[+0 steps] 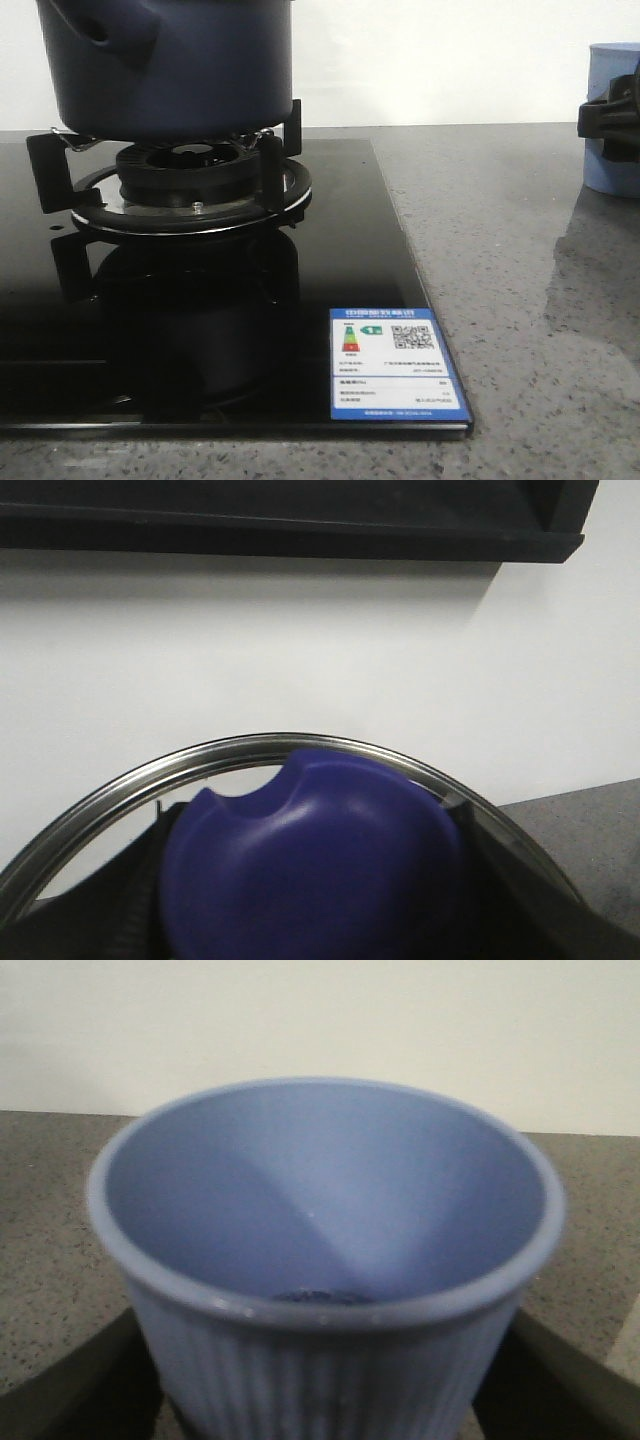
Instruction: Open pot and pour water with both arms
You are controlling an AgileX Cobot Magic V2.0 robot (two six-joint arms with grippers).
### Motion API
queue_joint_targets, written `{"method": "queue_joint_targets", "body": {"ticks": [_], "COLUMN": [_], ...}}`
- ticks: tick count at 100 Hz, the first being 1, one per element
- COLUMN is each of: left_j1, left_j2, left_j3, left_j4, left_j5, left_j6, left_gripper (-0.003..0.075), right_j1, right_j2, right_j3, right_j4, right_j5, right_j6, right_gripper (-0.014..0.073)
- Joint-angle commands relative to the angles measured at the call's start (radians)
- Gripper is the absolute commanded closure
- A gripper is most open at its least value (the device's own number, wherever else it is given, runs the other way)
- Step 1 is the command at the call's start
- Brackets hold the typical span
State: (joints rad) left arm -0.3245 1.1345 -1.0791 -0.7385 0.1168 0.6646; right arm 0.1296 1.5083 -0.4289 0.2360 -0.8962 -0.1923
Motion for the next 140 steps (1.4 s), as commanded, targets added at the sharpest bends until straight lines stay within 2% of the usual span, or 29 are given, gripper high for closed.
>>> {"method": "queue_joint_targets", "body": {"ticks": [1, 21, 33, 54, 64, 87, 109, 140], "left_j1": [0.003, 0.003, 0.003, 0.003, 0.003, 0.003, 0.003, 0.003], "left_j2": [-0.030, -0.030, -0.030, -0.030, -0.030, -0.030, -0.030, -0.030], "left_j3": [-0.034, -0.034, -0.034, -0.034, -0.034, -0.034, -0.034, -0.034], "left_j4": [-0.012, -0.012, 0.009, 0.022, 0.023, 0.023, 0.027, 0.054], "left_j5": [-0.080, -0.082, -0.082, -0.082, -0.084, -0.117, -0.117, -0.133], "left_j6": [-0.005, -0.005, -0.005, -0.005, -0.005, -0.005, -0.005, -0.005], "left_gripper": [0.0395, 0.0395, 0.0395, 0.0395, 0.0395, 0.0395, 0.0395, 0.0395], "right_j1": [0.001, 0.005, 0.037, 0.115, 0.148, 0.233, 0.304, 0.451], "right_j2": [-0.039, -0.144, -0.219, -0.293, -0.293, -0.291, -0.220, -0.073], "right_j3": [-0.028, -0.028, -0.070, -0.228, -0.314, -0.504, -0.699, -0.960], "right_j4": [-0.026, -0.175, -0.219, -0.219, -0.236, -0.366, -0.462, -0.740], "right_j5": [-0.089, -0.044, 0.117, 0.401, 0.522, 0.757, 0.968, 1.212], "right_j6": [-0.001, -0.001, -0.001, -0.001, -0.001, -0.001, -0.001, -0.001], "right_gripper": [0.0210, 0.0210, 0.0210, 0.0210, 0.0210, 0.0210, 0.0210, 0.0210]}}
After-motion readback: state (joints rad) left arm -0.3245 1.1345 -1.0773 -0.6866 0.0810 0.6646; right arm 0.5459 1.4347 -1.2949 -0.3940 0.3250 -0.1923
